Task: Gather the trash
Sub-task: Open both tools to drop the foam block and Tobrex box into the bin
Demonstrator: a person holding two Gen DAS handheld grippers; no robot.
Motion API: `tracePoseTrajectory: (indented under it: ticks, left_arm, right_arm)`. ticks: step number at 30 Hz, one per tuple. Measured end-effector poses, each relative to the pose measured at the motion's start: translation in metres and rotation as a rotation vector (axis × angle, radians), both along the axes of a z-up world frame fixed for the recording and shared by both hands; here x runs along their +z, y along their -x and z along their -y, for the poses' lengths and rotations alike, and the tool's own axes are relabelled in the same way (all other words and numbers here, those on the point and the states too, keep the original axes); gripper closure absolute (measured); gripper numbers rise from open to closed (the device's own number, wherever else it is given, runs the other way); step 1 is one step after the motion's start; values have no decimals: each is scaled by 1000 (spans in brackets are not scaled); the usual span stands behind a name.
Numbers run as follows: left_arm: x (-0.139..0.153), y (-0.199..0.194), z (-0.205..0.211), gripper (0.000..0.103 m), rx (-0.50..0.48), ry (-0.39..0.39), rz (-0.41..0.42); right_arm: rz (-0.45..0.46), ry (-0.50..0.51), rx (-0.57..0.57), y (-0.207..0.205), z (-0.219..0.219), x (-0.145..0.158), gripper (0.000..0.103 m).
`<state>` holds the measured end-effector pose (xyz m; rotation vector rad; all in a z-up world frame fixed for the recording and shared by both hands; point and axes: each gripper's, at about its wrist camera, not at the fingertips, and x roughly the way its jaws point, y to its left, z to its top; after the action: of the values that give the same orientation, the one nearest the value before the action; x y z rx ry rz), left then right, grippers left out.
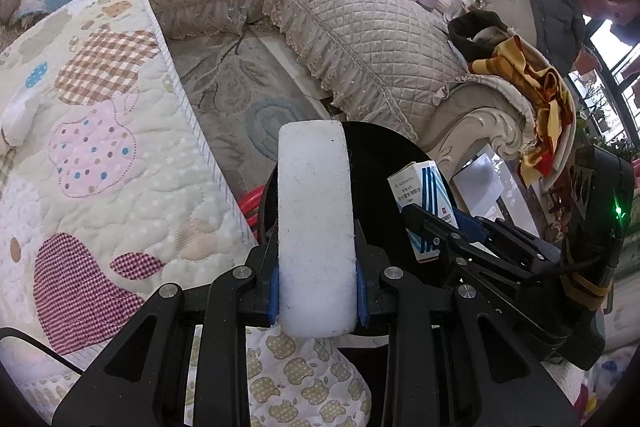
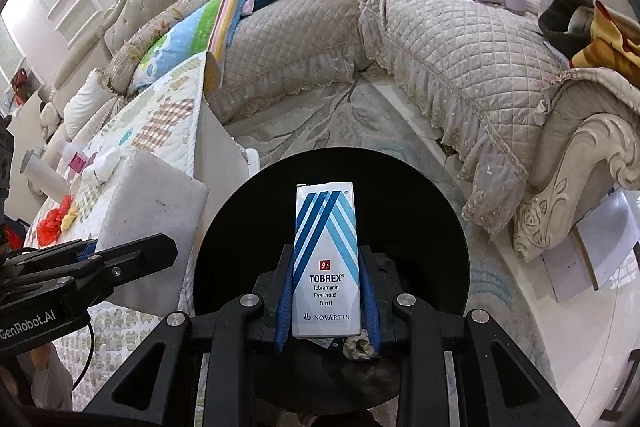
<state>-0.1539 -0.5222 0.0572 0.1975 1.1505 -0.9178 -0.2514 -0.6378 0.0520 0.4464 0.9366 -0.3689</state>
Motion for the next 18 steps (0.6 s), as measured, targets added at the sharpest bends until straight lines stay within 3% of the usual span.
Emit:
tracePoseTrajectory:
  ticks: [9, 13, 18]
  left_arm:
    - [-2, -2, 5, 75, -20, 41, -30]
    - [0, -2, 3, 62, -26, 57, -42]
    - [4, -4, -13, 61, -17, 58, -36]
  right_arm:
    - [-6, -16, -26, -1, 6, -5, 75]
    - [-13, -24, -39, -2, 6, -6, 58]
    - [-14, -25, -33, -3, 3, -4, 58]
